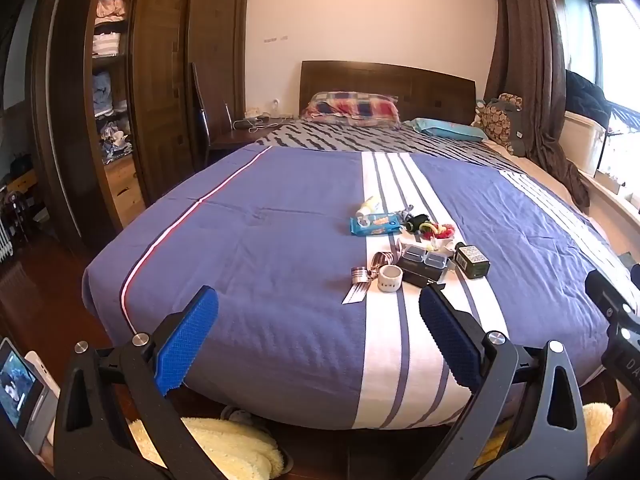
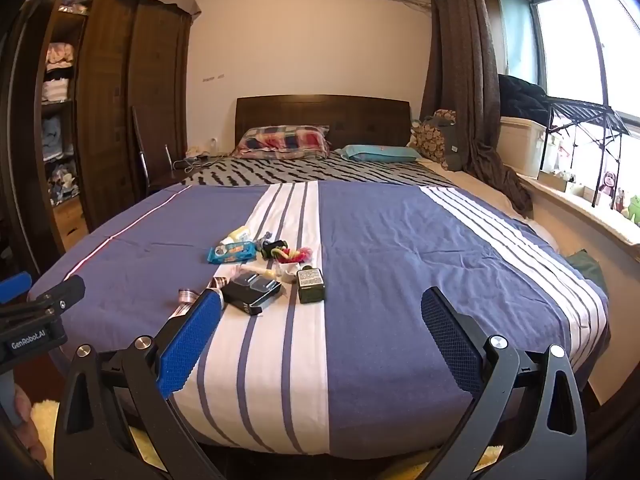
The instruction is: Collect trash
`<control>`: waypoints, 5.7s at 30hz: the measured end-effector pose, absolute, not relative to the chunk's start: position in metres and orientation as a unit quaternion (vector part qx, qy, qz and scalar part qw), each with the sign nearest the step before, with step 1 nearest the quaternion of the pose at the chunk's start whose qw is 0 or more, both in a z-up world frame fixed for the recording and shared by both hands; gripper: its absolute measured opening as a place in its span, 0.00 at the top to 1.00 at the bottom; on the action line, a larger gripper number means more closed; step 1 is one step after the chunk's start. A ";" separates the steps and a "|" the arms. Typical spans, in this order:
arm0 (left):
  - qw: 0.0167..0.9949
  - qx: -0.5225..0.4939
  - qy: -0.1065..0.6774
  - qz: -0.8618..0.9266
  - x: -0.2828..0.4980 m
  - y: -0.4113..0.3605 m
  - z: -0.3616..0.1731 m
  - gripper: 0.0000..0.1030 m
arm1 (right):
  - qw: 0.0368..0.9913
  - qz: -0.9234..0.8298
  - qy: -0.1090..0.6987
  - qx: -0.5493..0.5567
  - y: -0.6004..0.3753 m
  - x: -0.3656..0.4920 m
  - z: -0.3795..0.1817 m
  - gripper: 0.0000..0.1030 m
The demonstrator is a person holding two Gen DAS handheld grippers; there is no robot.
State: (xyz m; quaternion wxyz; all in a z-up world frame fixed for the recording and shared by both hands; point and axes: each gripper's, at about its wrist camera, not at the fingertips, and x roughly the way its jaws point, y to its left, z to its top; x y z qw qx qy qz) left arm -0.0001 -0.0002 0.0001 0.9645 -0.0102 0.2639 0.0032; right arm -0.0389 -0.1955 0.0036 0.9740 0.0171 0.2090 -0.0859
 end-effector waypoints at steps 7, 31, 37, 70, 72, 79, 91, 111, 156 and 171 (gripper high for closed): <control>0.965 -0.010 0.261 0.000 -0.004 0.009 0.007 0.08 | 0.974 -0.079 0.211 0.016 -0.196 -0.040 0.006 0.03; 0.967 0.005 0.256 0.011 -0.002 -0.004 0.007 0.07 | 0.975 -0.078 0.205 0.023 -0.196 -0.041 0.010 0.03; 0.967 0.005 0.256 0.011 -0.002 -0.004 0.007 0.08 | 0.975 -0.077 0.206 0.023 -0.197 -0.042 0.009 0.03; 0.967 -0.002 0.254 0.012 -0.004 -0.001 0.009 0.08 | 0.975 -0.077 0.206 0.025 -0.196 -0.041 0.008 0.03; 0.967 -0.001 0.255 0.013 -0.003 -0.002 0.009 0.08 | 0.975 -0.077 0.206 0.025 -0.196 -0.042 0.007 0.03; 0.965 0.001 0.262 0.014 0.002 -0.002 0.003 0.07 | 0.974 -0.077 0.211 0.025 -0.195 -0.037 0.002 0.03; 0.948 0.020 0.316 0.010 0.041 -0.011 -0.041 0.08 | 0.960 -0.078 0.264 0.039 -0.214 0.000 -0.044 0.03; 0.922 0.020 0.382 -0.053 0.139 -0.044 -0.109 0.11 | 0.942 -0.048 0.327 0.062 -0.246 0.128 -0.106 0.03; 0.901 0.012 0.405 -0.154 0.103 -0.055 -0.112 0.70 | 0.927 -0.011 0.372 0.052 -0.230 0.066 -0.112 0.58; 0.900 0.008 0.401 -0.168 -0.002 -0.061 -0.119 0.70 | 0.927 0.015 0.373 0.046 -0.210 -0.043 -0.117 0.58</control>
